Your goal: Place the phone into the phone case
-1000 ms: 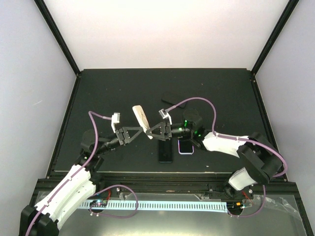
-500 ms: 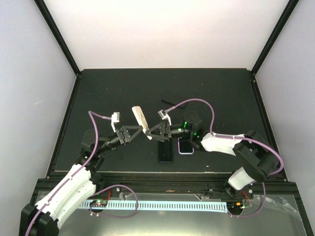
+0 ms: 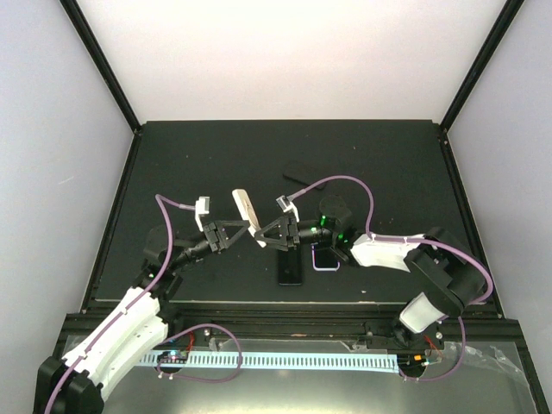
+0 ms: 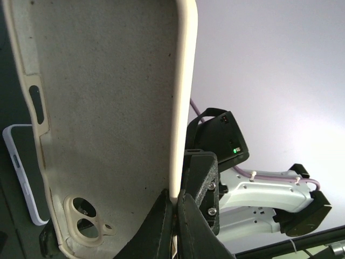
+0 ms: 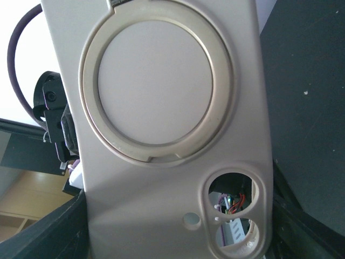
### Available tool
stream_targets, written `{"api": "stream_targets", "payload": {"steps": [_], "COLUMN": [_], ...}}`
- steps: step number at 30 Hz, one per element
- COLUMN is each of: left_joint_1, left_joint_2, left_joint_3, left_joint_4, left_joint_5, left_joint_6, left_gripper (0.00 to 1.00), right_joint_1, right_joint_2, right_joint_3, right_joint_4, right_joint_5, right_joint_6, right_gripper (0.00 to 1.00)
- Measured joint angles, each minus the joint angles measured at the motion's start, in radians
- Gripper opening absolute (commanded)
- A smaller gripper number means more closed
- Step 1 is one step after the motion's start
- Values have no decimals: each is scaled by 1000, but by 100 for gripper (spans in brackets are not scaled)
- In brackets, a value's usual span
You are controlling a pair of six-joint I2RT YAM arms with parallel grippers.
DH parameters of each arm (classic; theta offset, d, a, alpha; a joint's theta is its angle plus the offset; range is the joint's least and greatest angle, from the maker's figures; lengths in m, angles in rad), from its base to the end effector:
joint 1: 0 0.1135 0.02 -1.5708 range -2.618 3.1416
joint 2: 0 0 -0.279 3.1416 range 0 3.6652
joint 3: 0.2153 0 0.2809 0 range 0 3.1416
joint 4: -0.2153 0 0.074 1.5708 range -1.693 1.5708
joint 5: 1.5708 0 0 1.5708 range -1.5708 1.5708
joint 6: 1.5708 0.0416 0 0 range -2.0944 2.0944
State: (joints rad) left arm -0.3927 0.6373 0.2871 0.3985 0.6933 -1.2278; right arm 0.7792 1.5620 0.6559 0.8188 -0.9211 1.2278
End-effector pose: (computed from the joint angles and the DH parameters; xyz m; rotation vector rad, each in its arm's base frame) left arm 0.1561 -0.0934 0.2469 -0.1016 1.8394 -1.7386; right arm 0.2135 0.2575 0.2049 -0.4444 2.1659 2.0920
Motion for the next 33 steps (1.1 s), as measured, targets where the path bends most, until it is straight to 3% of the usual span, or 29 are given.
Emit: {"api": "stream_targets", "payload": {"steps": [2, 5, 13, 19, 26, 33], "left_joint_1": [0, 4, 8, 7, -5, -18], "left_joint_2": [7, 20, 100, 295, 454, 597], "left_joint_3": [0, 2, 134, 255, 287, 328], "left_joint_4": [-8, -50, -379, -615, -781, -795], "left_joint_5": [5, 4, -22, -77, -185, -233], "left_joint_6": [9, 37, 235, 411, 517, 561], "left_gripper": [2, 2, 2, 2, 1, 1], "right_joint_1": [0, -1, -31, -98, -193, -297], "right_joint_2": [-21, -74, -281, -340, -282, -19], "right_joint_3": [0, 13, 79, 189, 294, 463], "right_joint_4": [-68, -232, -637, -927, -1098, -1168], "right_joint_5": [17, 60, 266, 513, 840, 885], "right_joint_6": [-43, -143, -411, -623, -782, -924], "right_gripper": [99, 100, 100, 100, 100, 100]}}
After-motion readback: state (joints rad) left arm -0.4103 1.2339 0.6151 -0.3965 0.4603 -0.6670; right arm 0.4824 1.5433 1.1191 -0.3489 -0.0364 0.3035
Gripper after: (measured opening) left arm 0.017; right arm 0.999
